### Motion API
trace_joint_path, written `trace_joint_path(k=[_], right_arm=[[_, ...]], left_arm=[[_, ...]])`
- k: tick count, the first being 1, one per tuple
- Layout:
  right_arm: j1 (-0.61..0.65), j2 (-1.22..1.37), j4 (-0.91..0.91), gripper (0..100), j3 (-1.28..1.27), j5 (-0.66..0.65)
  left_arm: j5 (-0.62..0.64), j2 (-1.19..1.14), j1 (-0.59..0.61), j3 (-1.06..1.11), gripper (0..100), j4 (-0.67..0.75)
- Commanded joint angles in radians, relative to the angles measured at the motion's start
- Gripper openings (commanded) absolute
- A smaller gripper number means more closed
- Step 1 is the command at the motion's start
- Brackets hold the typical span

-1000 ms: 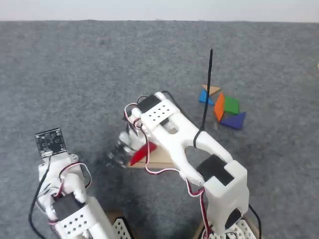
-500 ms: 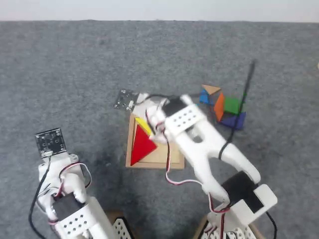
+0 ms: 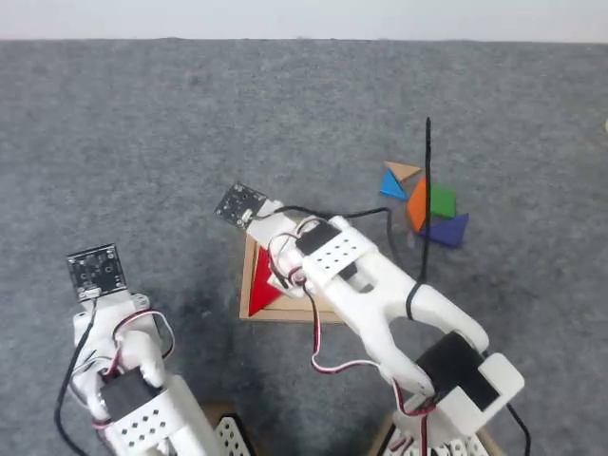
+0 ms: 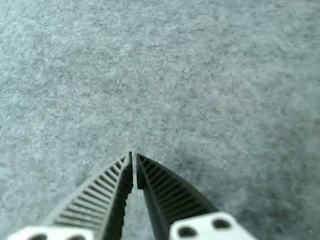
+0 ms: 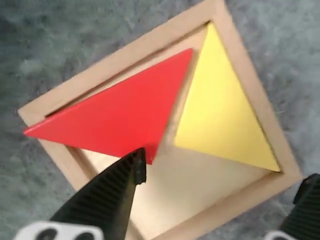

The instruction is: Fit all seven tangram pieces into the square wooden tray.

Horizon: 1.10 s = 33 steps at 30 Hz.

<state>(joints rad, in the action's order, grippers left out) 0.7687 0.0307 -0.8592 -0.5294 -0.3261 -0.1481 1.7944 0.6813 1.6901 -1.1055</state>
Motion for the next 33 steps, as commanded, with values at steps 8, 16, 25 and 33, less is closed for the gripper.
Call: trace_joint_path(k=[8, 16, 25, 33], right_arm=[[0.031, 0.084, 0.048, 44.6, 0.051, 0.008], [-0.050, 0.234, -0.016, 44.6, 0.261, 0.006], [-0.064, 0.174, -0.025, 44.5, 0.264, 0.018], [-0.188, -0.203, -0.042, 44.5, 0.063, 0.051]], left_arm=[[-0.009, 0.008, 0.002, -0.005, 2, 0.006], [-0.009, 0.008, 0.002, -0.005, 2, 0.006], [-0.009, 0.008, 0.002, -0.005, 2, 0.006], [-0.009, 0.008, 0.002, -0.005, 2, 0.006]])
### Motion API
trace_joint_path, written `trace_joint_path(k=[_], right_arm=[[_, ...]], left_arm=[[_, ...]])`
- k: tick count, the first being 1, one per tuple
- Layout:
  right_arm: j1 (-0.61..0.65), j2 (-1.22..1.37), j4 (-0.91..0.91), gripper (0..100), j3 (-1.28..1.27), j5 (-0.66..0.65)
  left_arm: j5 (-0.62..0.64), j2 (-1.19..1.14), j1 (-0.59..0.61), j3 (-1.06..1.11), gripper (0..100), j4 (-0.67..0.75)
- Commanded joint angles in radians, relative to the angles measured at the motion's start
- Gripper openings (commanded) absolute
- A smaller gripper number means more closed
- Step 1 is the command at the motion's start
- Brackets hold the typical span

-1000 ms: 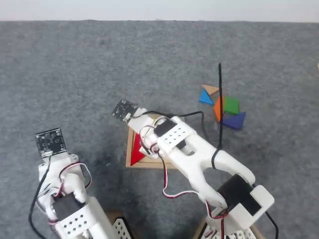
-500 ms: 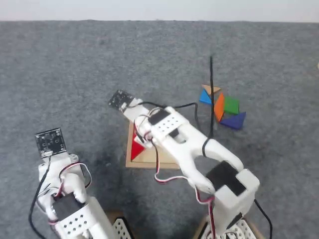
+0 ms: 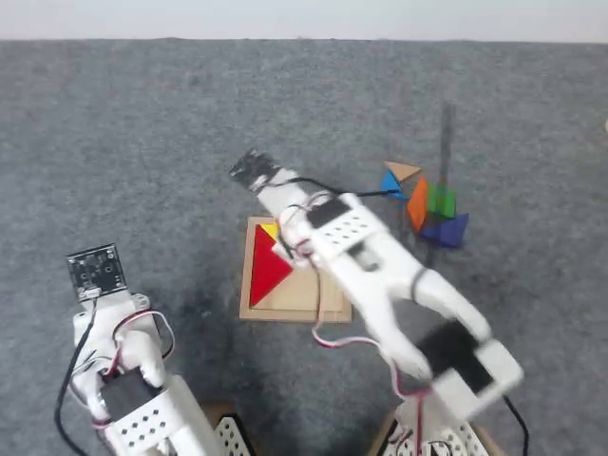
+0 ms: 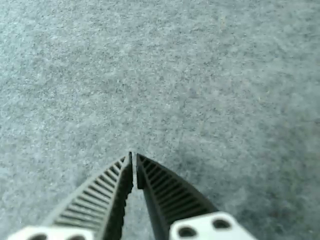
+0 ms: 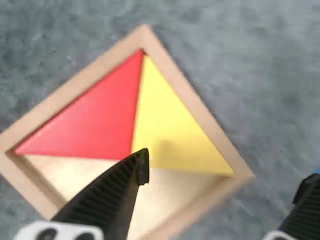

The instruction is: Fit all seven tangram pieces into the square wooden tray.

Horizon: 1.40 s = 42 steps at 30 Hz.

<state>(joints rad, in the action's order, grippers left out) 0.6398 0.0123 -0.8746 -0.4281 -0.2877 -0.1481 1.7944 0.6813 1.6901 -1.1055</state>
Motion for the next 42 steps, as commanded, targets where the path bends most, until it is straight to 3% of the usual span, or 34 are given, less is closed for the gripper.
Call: trace_joint_path(k=[1, 7, 14, 18, 21, 26, 32, 42], right_arm=[[-0.081, -0.226, -0.045, 44.5, -0.060, 0.012], [-0.274, -0.344, -0.203, 44.5, -0.107, 0.060], [-0.533, -0.344, -0.266, 44.5, -0.120, 0.051], [-0.622, -0.344, -0.272, 44.5, -0.120, -0.078], [-0.625, -0.344, -0.277, 44.5, -0.160, -0.150], [-0.627, -0.343, -0.269, 44.7, -0.175, -0.144], [-0.565, -0.298, -0.148, 44.6, -0.115, 0.043], [-0.492, 0.119, -0.076, 40.4, 0.216, 0.299]], left_arm=[[-0.009, 0.008, 0.002, -0.005, 2, 0.006], [-0.009, 0.008, 0.002, -0.005, 2, 0.008], [-0.009, 0.008, 0.002, -0.005, 2, 0.006], [-0.009, 0.008, 0.002, -0.005, 2, 0.006], [-0.009, 0.008, 0.002, -0.005, 2, 0.005], [-0.009, 0.008, 0.002, -0.005, 2, 0.005], [-0.009, 0.006, 0.002, -0.005, 2, 0.005], [-0.009, 0.006, 0.002, -0.005, 2, 0.005]])
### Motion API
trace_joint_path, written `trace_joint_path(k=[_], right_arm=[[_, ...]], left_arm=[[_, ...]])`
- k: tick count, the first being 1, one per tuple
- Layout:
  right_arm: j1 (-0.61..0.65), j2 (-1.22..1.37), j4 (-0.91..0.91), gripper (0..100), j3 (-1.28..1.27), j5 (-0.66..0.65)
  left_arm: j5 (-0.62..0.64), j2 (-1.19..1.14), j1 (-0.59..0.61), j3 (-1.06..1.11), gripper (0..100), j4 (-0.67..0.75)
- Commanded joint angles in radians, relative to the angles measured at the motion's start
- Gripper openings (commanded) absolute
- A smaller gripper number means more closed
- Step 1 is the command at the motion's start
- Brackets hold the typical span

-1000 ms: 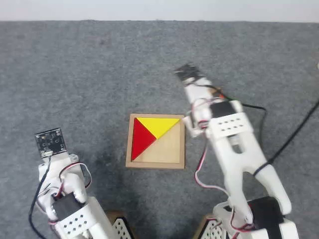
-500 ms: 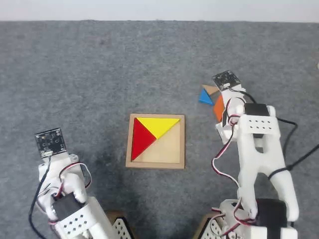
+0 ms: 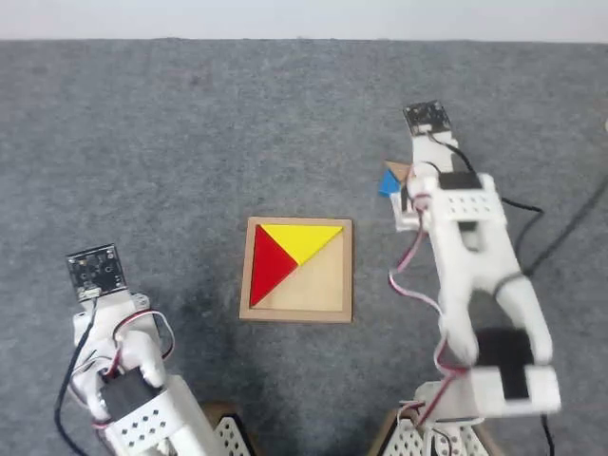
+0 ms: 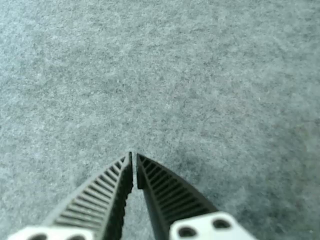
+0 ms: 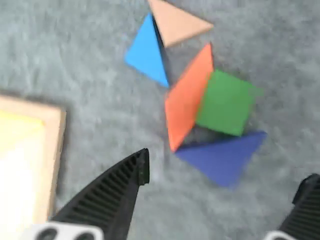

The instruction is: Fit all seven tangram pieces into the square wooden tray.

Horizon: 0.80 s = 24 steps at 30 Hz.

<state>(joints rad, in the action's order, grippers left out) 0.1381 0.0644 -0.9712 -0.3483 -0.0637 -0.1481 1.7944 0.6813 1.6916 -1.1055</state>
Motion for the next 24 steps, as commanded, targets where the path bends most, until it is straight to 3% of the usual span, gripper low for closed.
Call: trace_joint_path(k=[1, 12, 20, 24], right_arm=[[0.008, 0.101, 0.021, 39.5, 0.169, 0.100], [0.013, 0.358, 0.021, 38.8, 0.368, 0.227], [0.007, 0.492, 0.008, 38.5, 0.451, 0.232], [0.008, 0.493, 0.001, 32.5, 0.470, 0.227]], left_arm=[[-0.009, 0.006, 0.002, -0.007, 2, 0.005], [-0.009, 0.006, 0.002, -0.007, 2, 0.005], [-0.009, 0.006, 0.002, -0.007, 2, 0.005], [-0.009, 0.006, 0.002, -0.007, 2, 0.005]])
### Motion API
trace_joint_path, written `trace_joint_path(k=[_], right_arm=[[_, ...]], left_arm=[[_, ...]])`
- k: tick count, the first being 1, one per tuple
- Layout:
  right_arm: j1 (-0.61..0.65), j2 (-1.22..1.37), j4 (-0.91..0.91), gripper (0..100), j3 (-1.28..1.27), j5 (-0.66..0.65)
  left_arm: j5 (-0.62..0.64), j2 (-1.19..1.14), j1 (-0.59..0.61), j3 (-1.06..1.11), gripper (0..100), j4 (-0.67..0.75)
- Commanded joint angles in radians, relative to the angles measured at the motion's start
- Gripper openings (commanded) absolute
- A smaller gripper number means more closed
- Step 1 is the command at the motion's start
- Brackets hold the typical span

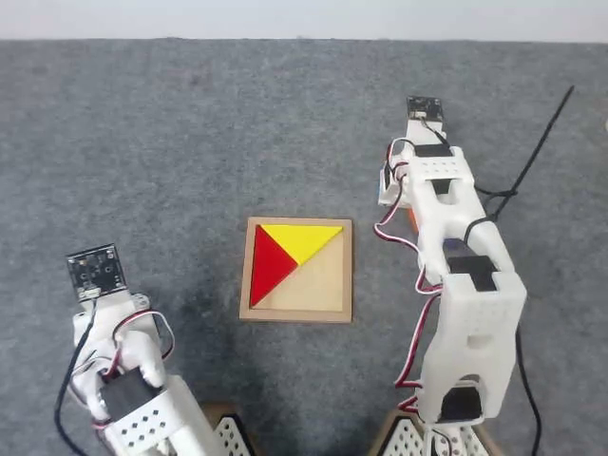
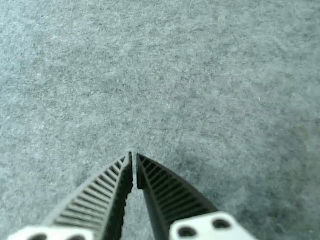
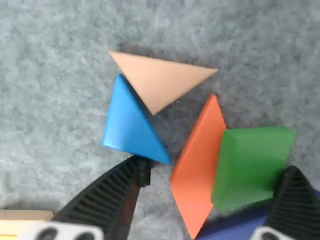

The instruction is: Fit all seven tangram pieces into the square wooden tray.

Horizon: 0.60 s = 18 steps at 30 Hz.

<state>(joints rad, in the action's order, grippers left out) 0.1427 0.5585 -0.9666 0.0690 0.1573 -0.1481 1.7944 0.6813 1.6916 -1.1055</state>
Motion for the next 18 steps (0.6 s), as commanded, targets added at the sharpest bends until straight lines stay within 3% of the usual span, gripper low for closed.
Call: trace_joint_path(k=[1, 14, 18], right_arm=[[0.004, -0.001, -0.001, 30.7, 0.060, 0.006], [-0.021, 0.012, -0.042, 13.1, 0.071, 0.000], [0.005, 0.021, -0.073, 16.3, 0.048, 0.000]], left_arm=[[-0.009, 0.006, 0.002, -0.007, 2, 0.005], [-0.009, 0.006, 0.002, -0.007, 2, 0.005], [-0.009, 0.006, 0.002, -0.007, 2, 0.005]])
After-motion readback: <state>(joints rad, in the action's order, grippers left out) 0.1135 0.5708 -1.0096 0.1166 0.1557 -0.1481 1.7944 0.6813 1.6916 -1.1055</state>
